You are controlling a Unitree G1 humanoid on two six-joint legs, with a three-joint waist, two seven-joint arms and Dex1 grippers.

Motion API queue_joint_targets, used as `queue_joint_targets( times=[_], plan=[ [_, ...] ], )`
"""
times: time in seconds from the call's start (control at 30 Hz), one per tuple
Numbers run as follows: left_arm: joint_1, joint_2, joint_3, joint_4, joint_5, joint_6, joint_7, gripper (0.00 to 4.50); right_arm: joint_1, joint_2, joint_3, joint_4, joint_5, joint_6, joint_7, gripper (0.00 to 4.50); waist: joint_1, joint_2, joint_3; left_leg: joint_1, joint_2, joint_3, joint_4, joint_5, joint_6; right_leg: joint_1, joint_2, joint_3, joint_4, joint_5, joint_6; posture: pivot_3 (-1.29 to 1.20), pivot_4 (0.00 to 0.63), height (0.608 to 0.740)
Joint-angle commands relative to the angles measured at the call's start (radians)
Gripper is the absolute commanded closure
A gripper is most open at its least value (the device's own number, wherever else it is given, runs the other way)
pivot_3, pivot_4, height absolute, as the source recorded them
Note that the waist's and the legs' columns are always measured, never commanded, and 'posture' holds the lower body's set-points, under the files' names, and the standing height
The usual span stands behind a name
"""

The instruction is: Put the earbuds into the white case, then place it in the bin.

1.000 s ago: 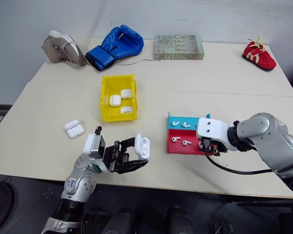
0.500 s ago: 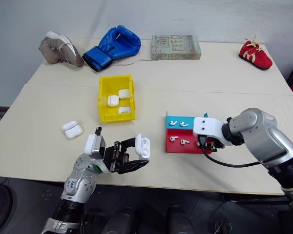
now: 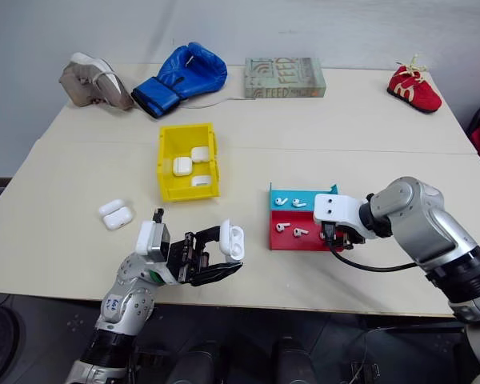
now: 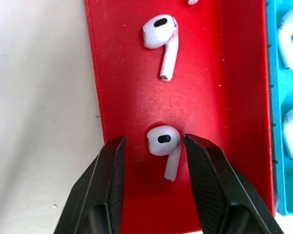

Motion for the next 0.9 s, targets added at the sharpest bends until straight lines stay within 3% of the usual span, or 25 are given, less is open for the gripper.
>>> queue_joint_targets(
  times=[0.03,0.9],
  plan=[
    [0.008,0.006,0.004,-0.044,-0.007,-0.003,0.003,1.72,-0.023,0.011,-0.009,-0.008,-0.018,0.001,0.008,2.65,0.000,0.000,0.000,0.000,0.000,0.000,0.000,0.000,0.000,0.000,0.000,0.000,0.000,0.000,0.000,0.00,0.150,0.740],
    [0.013,0.018,0.005,-0.057,-0.006,-0.004,0.013,1.72,-0.019,0.030,-0.010,0.011,-0.066,0.019,0.039,2.65,0.000,0.000,0.000,0.000,0.000,0.000,0.001,0.000,0.000,0.000,0.000,0.000,0.001,0.000,0.000,0.00,0.150,0.740]
  ],
)
